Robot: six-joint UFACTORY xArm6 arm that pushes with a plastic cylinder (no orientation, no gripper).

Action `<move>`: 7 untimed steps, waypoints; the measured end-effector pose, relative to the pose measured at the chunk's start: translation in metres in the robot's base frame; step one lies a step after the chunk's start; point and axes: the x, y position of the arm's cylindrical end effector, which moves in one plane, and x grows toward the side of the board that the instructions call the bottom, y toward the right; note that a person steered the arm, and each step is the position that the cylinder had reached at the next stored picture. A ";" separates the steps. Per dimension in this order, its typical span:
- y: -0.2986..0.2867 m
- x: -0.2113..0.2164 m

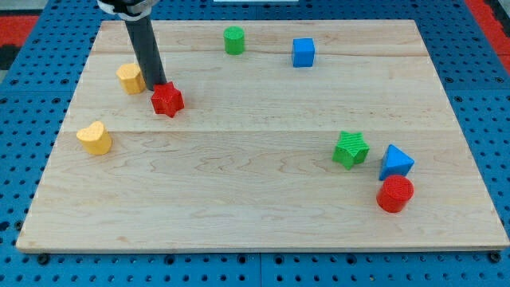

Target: Push the red star to the bottom of the green star

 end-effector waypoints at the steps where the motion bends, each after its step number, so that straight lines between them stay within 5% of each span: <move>1: -0.001 0.018; 3: 0.104 0.063; 5: 0.091 0.083; 7: 0.179 0.109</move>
